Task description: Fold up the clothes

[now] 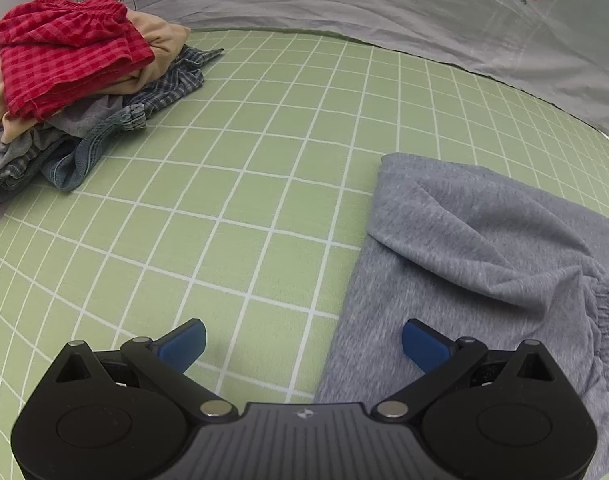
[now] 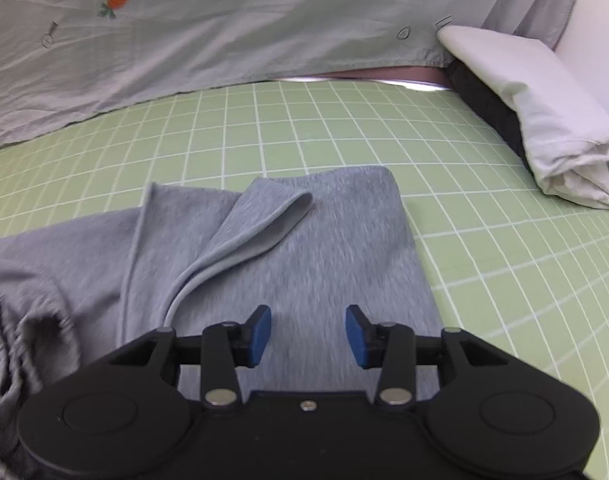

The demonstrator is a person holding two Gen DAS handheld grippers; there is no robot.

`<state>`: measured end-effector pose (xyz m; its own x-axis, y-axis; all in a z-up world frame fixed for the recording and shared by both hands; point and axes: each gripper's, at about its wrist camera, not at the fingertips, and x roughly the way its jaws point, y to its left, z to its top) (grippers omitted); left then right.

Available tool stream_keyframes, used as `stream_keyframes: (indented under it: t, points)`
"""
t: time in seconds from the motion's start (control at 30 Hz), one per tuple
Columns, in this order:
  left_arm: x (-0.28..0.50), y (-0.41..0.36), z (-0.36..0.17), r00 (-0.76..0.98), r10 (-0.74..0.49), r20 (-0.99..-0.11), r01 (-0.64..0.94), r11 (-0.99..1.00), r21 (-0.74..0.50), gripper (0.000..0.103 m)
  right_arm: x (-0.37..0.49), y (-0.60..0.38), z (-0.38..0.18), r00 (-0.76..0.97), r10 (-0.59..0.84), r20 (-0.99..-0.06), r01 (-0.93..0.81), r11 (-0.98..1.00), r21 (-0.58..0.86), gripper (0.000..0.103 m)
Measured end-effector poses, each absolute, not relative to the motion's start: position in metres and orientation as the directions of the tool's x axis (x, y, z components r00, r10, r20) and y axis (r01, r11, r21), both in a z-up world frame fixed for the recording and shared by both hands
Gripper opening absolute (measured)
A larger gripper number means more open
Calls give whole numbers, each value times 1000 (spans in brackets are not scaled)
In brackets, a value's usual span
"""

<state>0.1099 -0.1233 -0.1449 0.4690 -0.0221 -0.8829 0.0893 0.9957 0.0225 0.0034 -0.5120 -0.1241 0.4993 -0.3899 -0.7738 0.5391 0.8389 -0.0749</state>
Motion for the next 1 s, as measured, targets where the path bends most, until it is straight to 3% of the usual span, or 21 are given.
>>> stream_keyframes:
  t: [0.37, 0.57, 0.67, 0.73, 0.87, 0.93, 1.0]
  points:
    - [122, -126, -152, 444, -25, -896, 77, 997, 10, 103, 37, -508, -121, 542, -332, -772, 480, 877, -40, 43]
    - [125, -125, -153, 441, -35, -897, 63, 998, -8, 103, 50, -493, -116, 586, -273, -763, 427, 904, 5, 53]
    - [121, -125, -153, 447, -40, -894, 70, 998, -10, 103, 51, -487, -113, 597, -256, -760, 415, 910, 19, 66]
    - [119, -125, -153, 448, -44, -893, 75, 997, -12, 103, 29, -492, -113, 567, -302, -766, 466, 885, -4, 78]
    - [113, -126, -152, 448, -66, -891, 90, 996, -28, 102, -13, -500, -111, 499, -388, -775, 562, 826, -52, 83]
    - [109, -127, -151, 454, -80, -887, 99, 994, -40, 98, -32, -504, -113, 464, -420, -780, 603, 795, -69, 84]
    - [104, -129, -147, 466, -97, -879, 114, 992, -49, 86, -49, -508, -116, 437, -436, -787, 641, 764, -67, 85]
